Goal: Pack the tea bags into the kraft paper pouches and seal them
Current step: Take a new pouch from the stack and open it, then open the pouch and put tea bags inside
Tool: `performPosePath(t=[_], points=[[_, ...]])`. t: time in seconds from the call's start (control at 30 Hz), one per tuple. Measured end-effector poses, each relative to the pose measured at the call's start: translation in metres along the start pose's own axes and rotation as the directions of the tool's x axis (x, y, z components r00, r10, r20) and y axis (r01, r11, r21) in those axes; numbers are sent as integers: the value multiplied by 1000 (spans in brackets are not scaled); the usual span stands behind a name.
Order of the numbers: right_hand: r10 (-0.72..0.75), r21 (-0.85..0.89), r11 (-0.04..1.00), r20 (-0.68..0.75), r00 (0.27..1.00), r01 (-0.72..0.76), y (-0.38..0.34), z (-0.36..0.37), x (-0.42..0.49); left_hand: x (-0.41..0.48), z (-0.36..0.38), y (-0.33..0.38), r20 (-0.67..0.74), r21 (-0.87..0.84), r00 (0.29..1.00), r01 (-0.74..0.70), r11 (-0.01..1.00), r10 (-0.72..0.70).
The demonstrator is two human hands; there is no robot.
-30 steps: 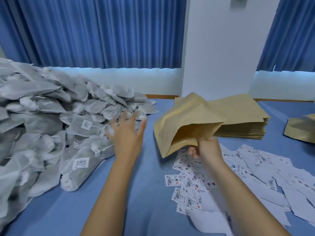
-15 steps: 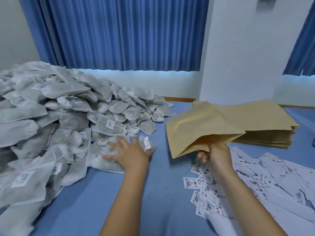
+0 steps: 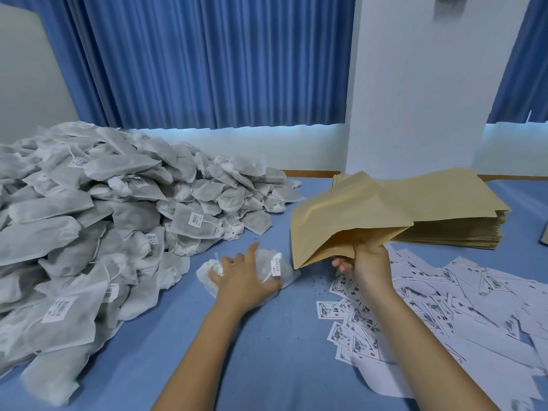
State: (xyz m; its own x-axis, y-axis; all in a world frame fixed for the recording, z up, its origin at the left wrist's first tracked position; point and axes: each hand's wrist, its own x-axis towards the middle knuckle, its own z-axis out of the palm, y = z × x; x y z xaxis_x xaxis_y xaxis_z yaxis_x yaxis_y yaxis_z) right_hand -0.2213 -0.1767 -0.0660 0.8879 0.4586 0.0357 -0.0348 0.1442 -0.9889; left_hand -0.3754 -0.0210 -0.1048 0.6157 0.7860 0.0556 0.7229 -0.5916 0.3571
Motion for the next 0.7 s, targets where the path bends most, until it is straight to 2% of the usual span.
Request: performPosePath(t=[0.1,0.17,0.33,0.4,0.43,0.5,0.57,0.63,0.7], points=[[-32,16,999,-36,999,33,0,0,-3,0,-8,9,141,45,981,131,990,-136],[-43,50,998,-45,998,46,-1,0,-3,-4,-8,20,118,43,984,131,990,-135],[-72,156,984,-69,995,82,-2,-6,-2,-28,-14,37,-69,293,993,-73,953,97],[-80,151,984,-96,992,94,-2,-8,1,-38,-25,44,-90,321,975,-163,933,202],[-77,132,987,-112,991,92,-2,-8,1,-44,-32,51,-58,258,970,-214,942,237],[-53,75,995,-102,993,61,5,-9,4,-57,-47,74,92,-29,950,-296,955,297],[38,-30,999,-4,999,-38,12,-10,3,-63,-57,101,195,-283,904,-319,905,380],[131,-111,986,27,991,-128,12,-9,-1,-59,-63,122,157,-404,897,-324,856,414],[48,-91,995,17,999,-47,10,-8,0,-50,-66,133,118,-549,912,-271,791,394]])
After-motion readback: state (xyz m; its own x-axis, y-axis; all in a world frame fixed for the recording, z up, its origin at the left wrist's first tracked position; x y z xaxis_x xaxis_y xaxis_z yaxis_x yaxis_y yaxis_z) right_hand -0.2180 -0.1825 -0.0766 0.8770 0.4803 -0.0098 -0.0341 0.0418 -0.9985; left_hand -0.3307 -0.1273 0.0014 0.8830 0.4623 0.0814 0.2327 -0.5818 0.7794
